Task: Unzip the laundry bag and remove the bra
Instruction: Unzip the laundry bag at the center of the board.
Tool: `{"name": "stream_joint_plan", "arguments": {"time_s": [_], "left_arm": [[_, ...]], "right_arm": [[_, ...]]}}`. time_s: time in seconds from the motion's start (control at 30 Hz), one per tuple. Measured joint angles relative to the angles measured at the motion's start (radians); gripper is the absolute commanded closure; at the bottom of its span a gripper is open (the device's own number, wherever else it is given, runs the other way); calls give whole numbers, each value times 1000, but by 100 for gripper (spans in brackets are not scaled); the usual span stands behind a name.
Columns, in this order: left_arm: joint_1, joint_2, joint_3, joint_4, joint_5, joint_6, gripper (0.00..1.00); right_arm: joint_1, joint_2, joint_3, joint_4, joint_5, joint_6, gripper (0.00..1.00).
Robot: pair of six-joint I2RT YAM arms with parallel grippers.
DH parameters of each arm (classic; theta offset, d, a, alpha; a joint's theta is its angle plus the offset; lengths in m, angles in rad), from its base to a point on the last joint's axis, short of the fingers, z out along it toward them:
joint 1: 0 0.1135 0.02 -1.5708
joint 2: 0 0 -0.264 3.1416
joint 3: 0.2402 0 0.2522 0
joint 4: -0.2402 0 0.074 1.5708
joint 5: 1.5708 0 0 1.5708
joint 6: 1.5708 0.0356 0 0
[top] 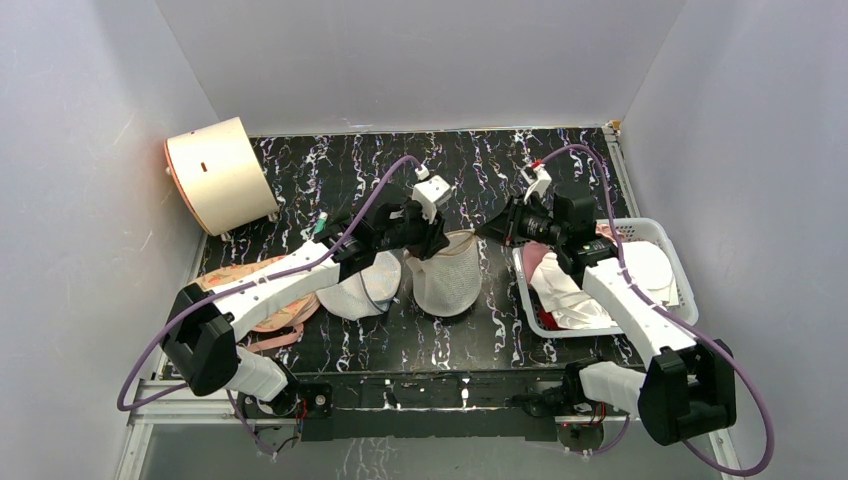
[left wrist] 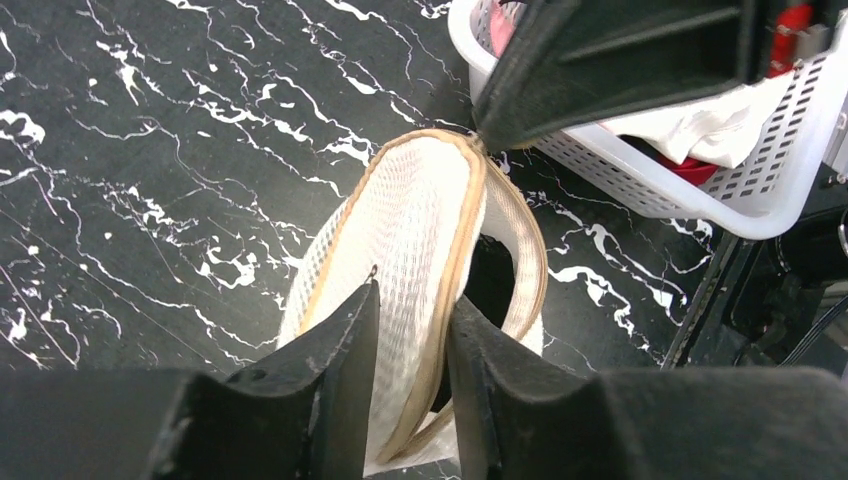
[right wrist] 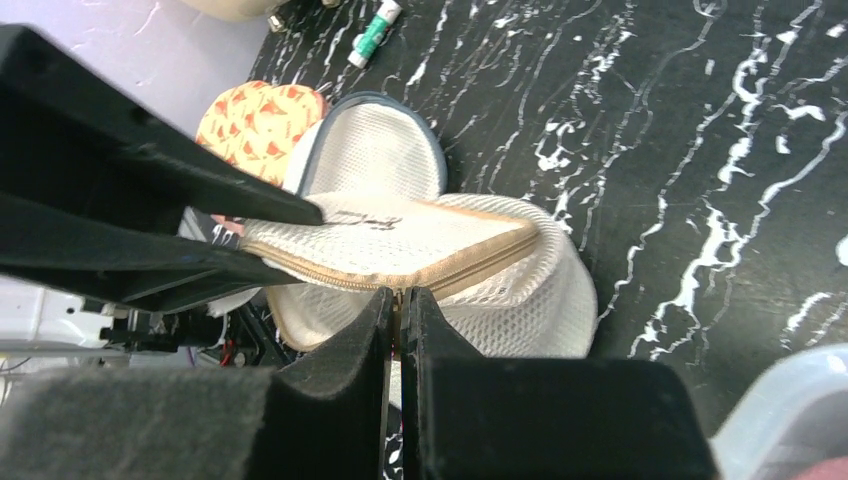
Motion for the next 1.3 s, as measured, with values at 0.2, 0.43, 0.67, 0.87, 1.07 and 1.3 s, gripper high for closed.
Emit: {"name": "stream_joint_plan", "arguments": {"time_s": [0.2,0.43,0.67,0.87,1.07,1.3], "left_arm": [[0,12,6,-24,-5,5,55],[-5,14,12,-30,-16,14,74],[-16,14,12,-31,-21,25,100],[-18,2,4,-17,-32,29,100],[-23,-43,-11,29,-33,29,100],[-23,-52,-12,35,-43,29,98]], "right_arm": [[86,-22,16,0,18,15,100],[193,-22,55,-7,71,26,100],[212,-21,60,-15,132,30,100],[173,-21,60,-27,165,30,100],[6,-3,33,-22,69,49,100],[-32,13,27,-29,4,46,100]]}}
